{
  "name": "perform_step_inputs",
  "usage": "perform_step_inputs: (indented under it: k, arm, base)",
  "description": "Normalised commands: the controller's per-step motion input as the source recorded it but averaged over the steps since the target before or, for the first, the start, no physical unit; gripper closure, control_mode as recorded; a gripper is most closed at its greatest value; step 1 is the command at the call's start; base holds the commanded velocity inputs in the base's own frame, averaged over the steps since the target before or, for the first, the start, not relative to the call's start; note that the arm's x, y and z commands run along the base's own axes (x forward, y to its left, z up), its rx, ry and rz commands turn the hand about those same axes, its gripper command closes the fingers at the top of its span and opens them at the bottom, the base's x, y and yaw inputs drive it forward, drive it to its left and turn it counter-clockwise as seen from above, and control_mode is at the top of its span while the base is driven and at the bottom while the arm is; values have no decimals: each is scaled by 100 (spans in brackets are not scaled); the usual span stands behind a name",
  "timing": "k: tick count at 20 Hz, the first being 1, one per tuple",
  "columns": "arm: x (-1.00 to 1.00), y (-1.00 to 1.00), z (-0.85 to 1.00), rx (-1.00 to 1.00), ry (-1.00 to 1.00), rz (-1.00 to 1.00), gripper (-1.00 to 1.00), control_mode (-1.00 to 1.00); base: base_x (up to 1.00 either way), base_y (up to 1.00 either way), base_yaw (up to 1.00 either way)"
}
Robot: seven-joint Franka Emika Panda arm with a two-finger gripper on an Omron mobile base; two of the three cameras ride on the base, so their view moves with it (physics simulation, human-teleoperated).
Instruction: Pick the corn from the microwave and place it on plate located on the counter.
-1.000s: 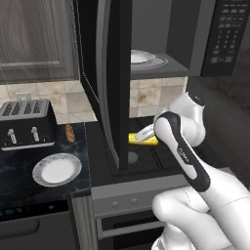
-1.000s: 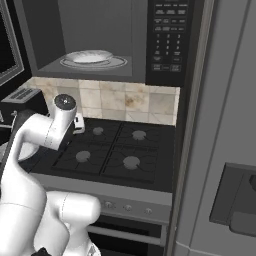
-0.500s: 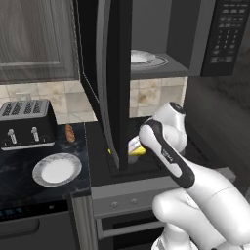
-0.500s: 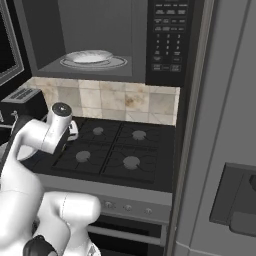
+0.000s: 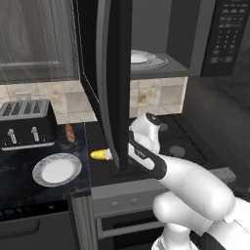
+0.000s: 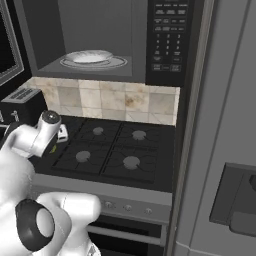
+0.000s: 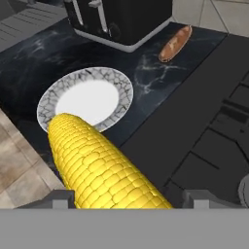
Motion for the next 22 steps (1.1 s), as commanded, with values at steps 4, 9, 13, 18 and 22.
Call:
perform_step_inputs:
  k: [4,9,13,18,22]
  arm:
    - [30,48,-23,0,-1,5,100,-100]
    - [11,58,-14,0,0,6,100,-100]
    - [1,35,-5,0,0,3,100,-100]
    - [4,37,-11,0,0,1,100,-100]
    - [13,41,-9,0,0,0,100,-100]
  base:
    - [0,0,0]
    - [0,0,0]
    - [0,0,0]
    - [0,0,0]
    - [0,0,0]
